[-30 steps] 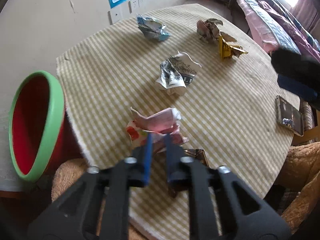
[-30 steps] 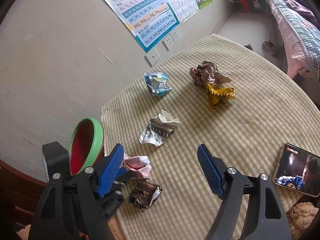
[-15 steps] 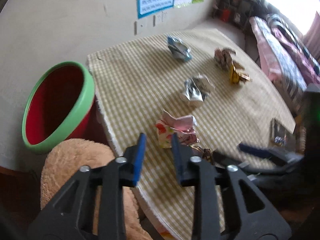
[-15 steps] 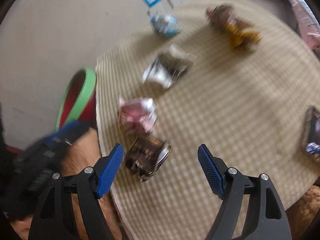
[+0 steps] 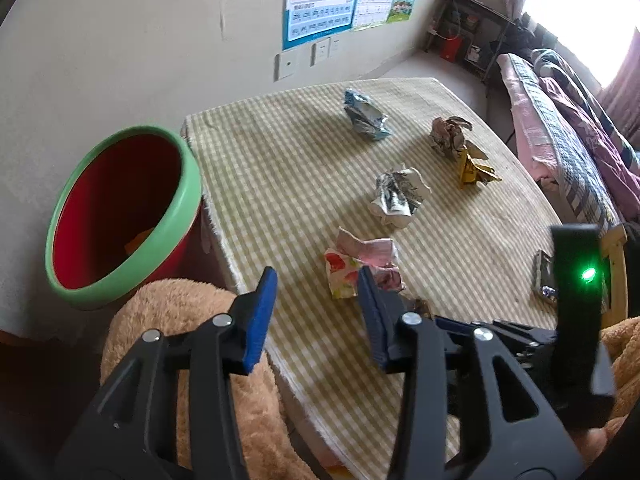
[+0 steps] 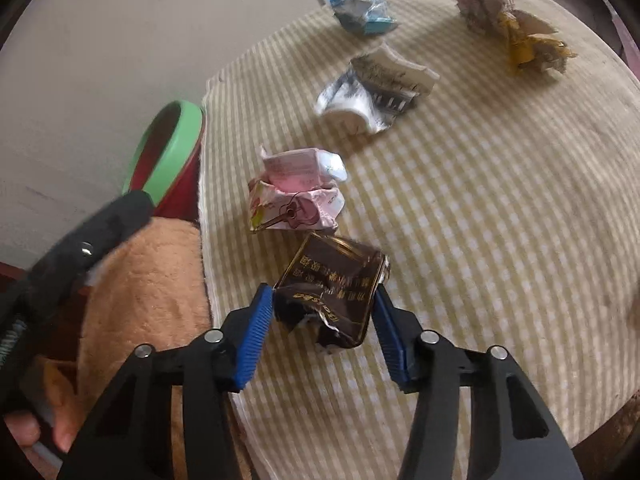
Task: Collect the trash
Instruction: 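Grasp the brown packet with the right gripper while the left gripper grasps the pink paper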
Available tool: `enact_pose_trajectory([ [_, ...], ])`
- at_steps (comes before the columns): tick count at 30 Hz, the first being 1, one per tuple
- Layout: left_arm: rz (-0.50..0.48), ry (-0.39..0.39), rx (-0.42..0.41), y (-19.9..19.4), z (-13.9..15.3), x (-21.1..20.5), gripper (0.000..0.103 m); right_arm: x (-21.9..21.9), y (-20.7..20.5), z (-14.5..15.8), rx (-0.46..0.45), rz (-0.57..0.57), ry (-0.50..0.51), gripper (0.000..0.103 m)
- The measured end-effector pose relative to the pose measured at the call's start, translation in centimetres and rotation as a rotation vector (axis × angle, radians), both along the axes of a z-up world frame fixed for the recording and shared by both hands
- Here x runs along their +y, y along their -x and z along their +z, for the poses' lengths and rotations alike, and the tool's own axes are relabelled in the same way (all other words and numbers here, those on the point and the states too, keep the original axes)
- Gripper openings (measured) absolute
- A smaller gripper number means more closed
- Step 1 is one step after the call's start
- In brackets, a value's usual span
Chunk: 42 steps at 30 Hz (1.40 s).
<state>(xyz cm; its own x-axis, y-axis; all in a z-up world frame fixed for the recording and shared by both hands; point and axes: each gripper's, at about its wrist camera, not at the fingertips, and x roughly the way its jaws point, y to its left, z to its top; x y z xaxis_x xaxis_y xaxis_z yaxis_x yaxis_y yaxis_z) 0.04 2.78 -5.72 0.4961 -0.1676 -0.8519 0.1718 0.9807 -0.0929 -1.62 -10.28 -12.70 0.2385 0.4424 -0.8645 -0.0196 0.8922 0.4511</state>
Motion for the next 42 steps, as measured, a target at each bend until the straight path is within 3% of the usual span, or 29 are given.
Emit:
enact_pose_trajectory([
  [8, -0.081, 0.012, 0.031, -0.9, -2.0, -1.9, 0.06, -6.3, 0.0, 1.7, -0.049, -0.192, -0.009, 0.048],
  [14, -0.241, -0.032, -0.012, -1.7, -3.2, -3.8, 0.075, -8.7, -0.5, 0.7, -0.024, -0.255, -0.065, 0.049],
  [17, -0.305, -0.054, -0.016, -2.3, -3.8, -4.2, 0.075, -8.3, -0.8, 0.1, -0.007, -0.247, -0.071, 0.049],
  [26, -0.367, -0.036, 0.063, -3.6, -6.3, -5.4, 0.071, -7.8, -1.7, -0.7, 0.0, -0.232, -0.029, 0.049],
  [30, -0.362, -0.055, 0.048, -3.6, -6.6, -5.6, 0.061, -8.1, -1.5, -1.0, -0.004, -0.242, -0.023, 0.049],
  [42, -0.303, 0.009, 0.021, -3.3, -5.9, -4.4, 0.054, -7.3, -1.3, -0.3, -0.05, -0.215, 0.0, 0.049],
])
